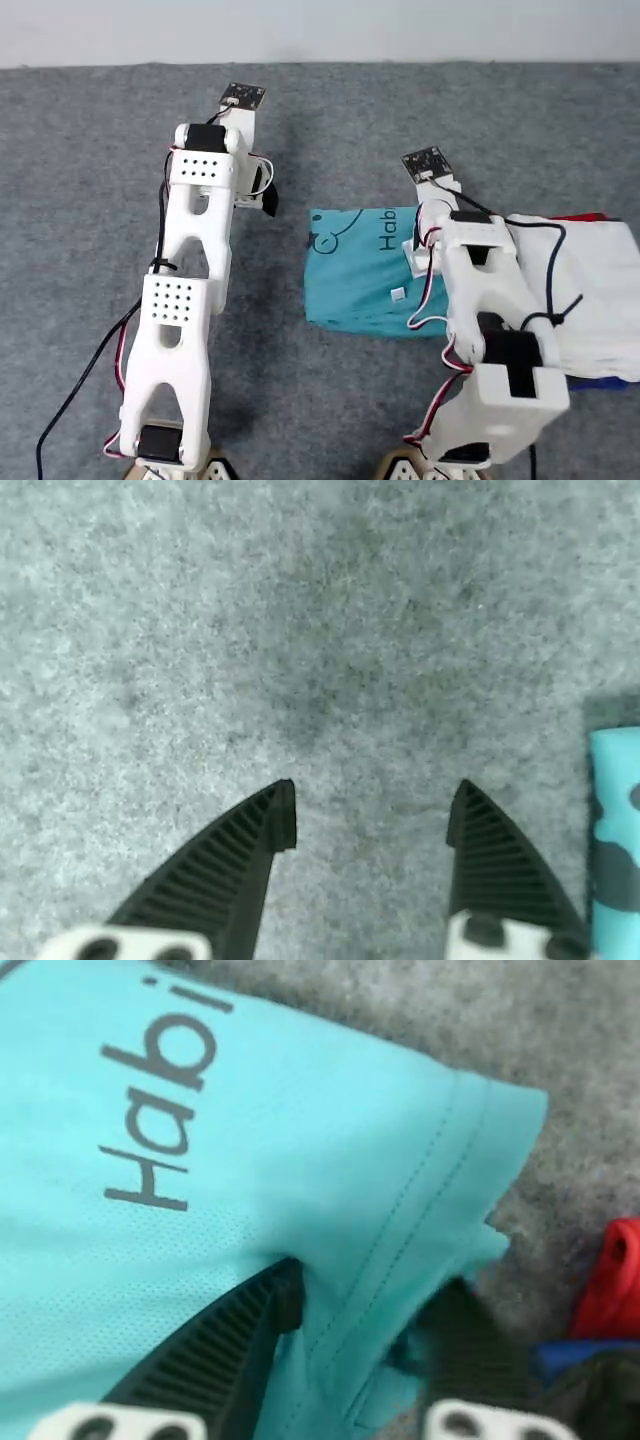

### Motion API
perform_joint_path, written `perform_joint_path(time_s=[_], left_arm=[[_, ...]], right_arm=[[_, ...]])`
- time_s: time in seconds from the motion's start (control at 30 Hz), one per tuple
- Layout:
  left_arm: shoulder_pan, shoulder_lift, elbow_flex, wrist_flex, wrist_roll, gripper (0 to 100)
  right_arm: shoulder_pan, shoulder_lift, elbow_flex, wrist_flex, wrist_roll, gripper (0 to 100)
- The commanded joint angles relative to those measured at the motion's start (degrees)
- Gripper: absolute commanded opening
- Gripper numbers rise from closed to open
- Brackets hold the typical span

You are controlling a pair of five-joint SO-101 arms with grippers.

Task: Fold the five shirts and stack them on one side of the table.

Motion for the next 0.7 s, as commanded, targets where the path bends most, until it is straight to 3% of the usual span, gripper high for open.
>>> perform_joint_path(time_s=[0.0,0.37,0.67], left_arm=[[-0.4,-1.1,-0.2,1.2,0.1,25],[-0.4,-1.1,-0.2,1.2,0.1,25],[-0.4,-1.1,-0.2,1.2,0.1,25]], right_arm=[[0.2,1.1,-0.6,0.8,-0.4,1.0],[0.1,0.0,-0.7,0.9,-0.4,0.9],[0.1,-12.5,-0.4,4.3,-0.7,1.0]])
